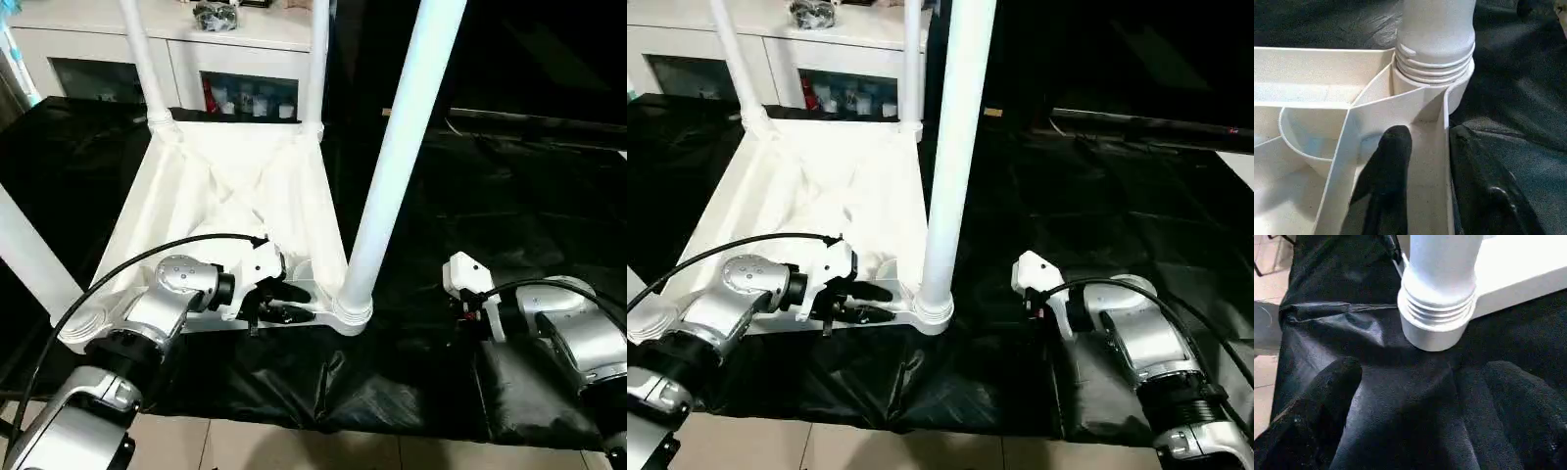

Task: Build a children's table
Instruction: Rotate table base

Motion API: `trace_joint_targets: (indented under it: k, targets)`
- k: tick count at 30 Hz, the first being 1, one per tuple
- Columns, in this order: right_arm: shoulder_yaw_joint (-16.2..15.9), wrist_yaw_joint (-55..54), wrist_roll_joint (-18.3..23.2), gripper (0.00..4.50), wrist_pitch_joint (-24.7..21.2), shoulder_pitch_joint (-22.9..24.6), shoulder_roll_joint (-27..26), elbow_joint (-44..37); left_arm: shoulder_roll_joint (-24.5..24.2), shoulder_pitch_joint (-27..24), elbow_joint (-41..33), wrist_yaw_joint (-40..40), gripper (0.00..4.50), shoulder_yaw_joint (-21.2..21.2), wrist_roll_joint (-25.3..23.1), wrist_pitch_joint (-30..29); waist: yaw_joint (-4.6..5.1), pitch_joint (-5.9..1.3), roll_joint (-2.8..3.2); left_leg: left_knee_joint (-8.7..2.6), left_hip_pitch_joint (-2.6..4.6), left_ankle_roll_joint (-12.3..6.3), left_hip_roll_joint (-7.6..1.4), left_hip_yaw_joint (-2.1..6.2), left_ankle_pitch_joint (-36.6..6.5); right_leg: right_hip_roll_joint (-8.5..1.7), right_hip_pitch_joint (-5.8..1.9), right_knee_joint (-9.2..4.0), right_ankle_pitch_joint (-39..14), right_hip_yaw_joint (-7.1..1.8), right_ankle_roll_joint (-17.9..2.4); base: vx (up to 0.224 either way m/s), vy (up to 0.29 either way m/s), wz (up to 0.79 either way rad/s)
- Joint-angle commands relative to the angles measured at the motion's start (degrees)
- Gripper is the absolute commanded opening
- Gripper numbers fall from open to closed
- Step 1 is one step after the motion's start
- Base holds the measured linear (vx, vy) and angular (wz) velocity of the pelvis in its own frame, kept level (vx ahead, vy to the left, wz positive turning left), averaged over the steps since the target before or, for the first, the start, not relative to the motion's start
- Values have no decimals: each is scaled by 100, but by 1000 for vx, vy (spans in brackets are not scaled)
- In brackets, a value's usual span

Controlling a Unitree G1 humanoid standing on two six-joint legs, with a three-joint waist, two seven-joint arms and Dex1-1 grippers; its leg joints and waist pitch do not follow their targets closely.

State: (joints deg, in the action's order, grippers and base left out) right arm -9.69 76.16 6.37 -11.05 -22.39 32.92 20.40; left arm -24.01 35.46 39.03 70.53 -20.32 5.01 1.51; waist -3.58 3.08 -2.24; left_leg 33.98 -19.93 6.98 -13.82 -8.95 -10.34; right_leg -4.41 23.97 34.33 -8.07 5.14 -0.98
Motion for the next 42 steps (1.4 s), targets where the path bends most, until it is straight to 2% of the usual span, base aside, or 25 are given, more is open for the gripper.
trace_joint_targets:
  k: [1,3,4,6,7,8,12,13,15,19,21,24,28,39,40,42]
  targets:
    - [-49,28,34,450,-34,14,119,-124,-75,-13,161,8,98,-111,-177,-85,-31,-353,7,-377,-3,-236,125,-100,-1844,-241,-298,-579,-3117,-135,-531,0,0,0]
    - [-60,28,36,450,-50,12,118,-136,-117,-43,139,110,71,-133,-206,-141,-24,-352,7,-369,-1,-232,136,-97,-1869,-242,-293,-604,-3257,-122,-462,0,0,0]
    - [-61,28,36,450,-51,12,118,-137,-120,-47,135,118,71,-135,-206,-147,-19,-351,-7,-370,-3,-233,135,-96,-1865,-244,-292,-607,-3286,-118,-444,0,0,0]
    - [-66,26,34,450,-70,14,115,-153,-131,-66,121,191,39,-130,-214,-190,-13,-356,11,-380,-7,-232,127,-83,-1851,-248,-298,-609,-3258,-107,-441,0,0,0]
    - [-66,26,34,450,-70,14,115,-153,-131,-66,121,191,30,-130,-214,-190,-6,-359,14,-390,-24,-231,119,-76,-1841,-251,-312,-596,-3166,-108,-471,0,0,0]
    - [-73,27,29,450,-75,9,113,-154,-155,-97,68,237,26,-150,-231,-226,-1,-362,-13,-390,-24,-238,116,-79,-1836,-245,-311,-592,-3124,-109,-482,0,0,0]
    - [-94,25,16,450,-80,-14,109,-140,-196,-145,-5,275,9,-180,-302,-236,-8,-374,7,-399,-16,-261,95,-89,-1746,-254,-317,-533,-2742,-148,-689,0,0,0]
    - [-97,24,14,450,-80,-19,109,-138,-201,-150,-13,253,9,-179,-321,-242,-8,-375,-12,-398,-18,-269,91,-94,-1727,-256,-318,-531,-2701,-151,-713,0,0,0]
    - [-106,22,11,450,-78,-28,109,-131,-207,-160,-34,206,9,-170,-357,-261,-22,-380,1,-397,-19,-272,90,-99,-1660,-257,-326,-506,-2567,-162,-776,0,0,0]
    - [-124,13,2,450,-70,-38,105,-114,-188,-176,-101,257,9,-124,-299,-447,-22,-367,-3,-400,-21,-261,93,-101,-1694,-258,-329,-515,-2671,-158,-744,0,0,0]
    - [-127,10,0,450,-69,-45,102,-105,-182,-186,-143,261,45,-88,-281,-495,-17,-360,-4,-395,-14,-253,101,-100,-1733,-263,-320,-540,-2851,-149,-675,0,0,0]
    - [-133,4,-2,450,-66,-52,101,-97,-195,-193,-155,161,67,-64,-328,-421,-12,-357,-7,-391,-13,-251,111,-94,-1773,-259,-312,-564,-3011,-136,-589,0,0,0]
    - [-148,-6,6,450,-59,-59,105,-87,-203,-204,-181,128,67,-43,-335,-427,-10,-360,-9,-389,-16,-258,113,-93,-1750,-255,-310,-562,-2983,-135,-575,0,0,0]
    - [-156,-17,-1,450,-34,-96,87,-22,-290,-258,-295,394,67,-132,-377,-573,-10,-366,9,-404,-10,-252,95,-93,-1737,-255,-312,-532,-2747,-154,-701,0,0,0]
    - [-156,-19,-2,450,-33,-99,87,-19,-290,-261,-297,393,51,-133,-377,-572,-11,-369,10,-406,-17,-252,93,-94,-1713,-256,-320,-522,-2691,-159,-723,0,0,0]
    - [-158,-28,-4,450,-32,-114,80,3,-290,-266,-301,399,51,-139,-376,-593,-13,-369,11,-404,-18,-248,95,-97,-1714,-256,-322,-518,-2656,-161,-744,0,0,0]
